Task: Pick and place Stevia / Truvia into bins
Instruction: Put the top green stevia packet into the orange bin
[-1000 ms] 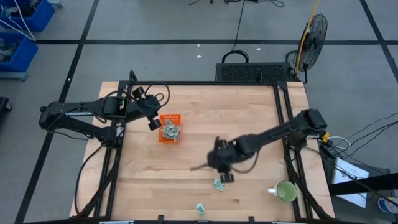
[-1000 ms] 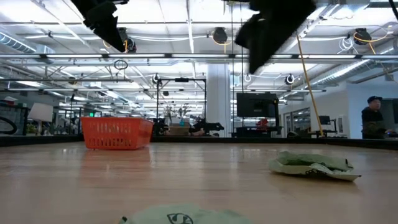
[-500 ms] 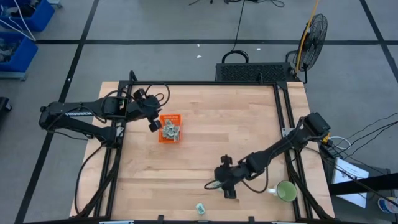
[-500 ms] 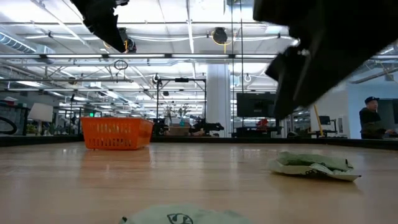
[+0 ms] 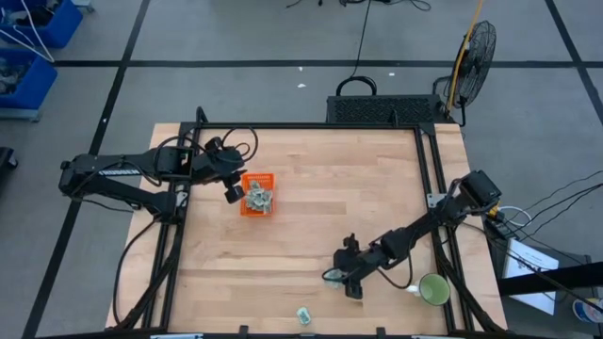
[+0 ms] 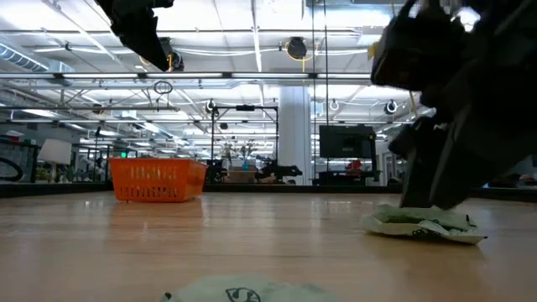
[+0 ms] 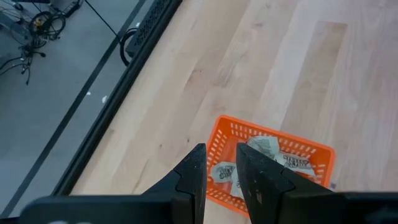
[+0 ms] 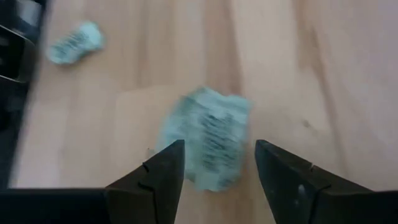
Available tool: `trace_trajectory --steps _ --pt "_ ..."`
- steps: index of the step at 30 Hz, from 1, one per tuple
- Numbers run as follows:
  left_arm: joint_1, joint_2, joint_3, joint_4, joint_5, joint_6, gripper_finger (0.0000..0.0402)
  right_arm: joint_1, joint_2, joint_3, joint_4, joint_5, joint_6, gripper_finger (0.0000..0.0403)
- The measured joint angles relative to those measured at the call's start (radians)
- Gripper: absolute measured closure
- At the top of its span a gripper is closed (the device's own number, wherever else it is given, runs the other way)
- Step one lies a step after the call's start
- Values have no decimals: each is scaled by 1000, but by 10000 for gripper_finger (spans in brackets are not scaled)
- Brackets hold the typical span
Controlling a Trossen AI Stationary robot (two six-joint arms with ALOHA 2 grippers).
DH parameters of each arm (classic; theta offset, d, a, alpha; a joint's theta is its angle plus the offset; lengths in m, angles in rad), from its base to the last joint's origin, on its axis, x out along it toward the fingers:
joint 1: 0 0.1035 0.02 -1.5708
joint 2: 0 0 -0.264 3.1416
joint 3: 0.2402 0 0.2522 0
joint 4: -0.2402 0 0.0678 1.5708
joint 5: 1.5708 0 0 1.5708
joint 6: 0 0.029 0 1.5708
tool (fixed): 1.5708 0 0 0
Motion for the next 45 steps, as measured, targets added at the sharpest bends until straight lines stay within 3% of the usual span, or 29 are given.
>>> trace_trajectory --steps 4,10,19,22,28,30,32,35,40,45 --pt "0 0 0 0 -1 -1 309 7 -1 -42 13 97 -2 216" --pt "0 0 0 1 -1 1 309 6 -3 -99 69 132 -11 230" --pt "0 0 0 1 -2 4 309 -62 0 -140 165 179 -135 354" --pt "0 0 0 1 -2 6 309 -102 2 -141 211 192 -229 393" --pt "0 0 0 10 -2 79 309 -239 2 -141 474 378 -502 383" --pt "0 0 0 25 -2 102 309 -315 4 -142 607 397 -602 384" --pt "0 0 0 28 -6 116 309 -400 3 -139 769 341 -652 389" --pt "0 0 0 29 -20 134 309 -524 17 -93 871 173 -648 397" --pt "0 0 0 29 -48 136 309 -612 140 103 782 19 -607 396" --pt "0 0 0 29 -64 136 309 -617 319 341 626 -9 -733 385"
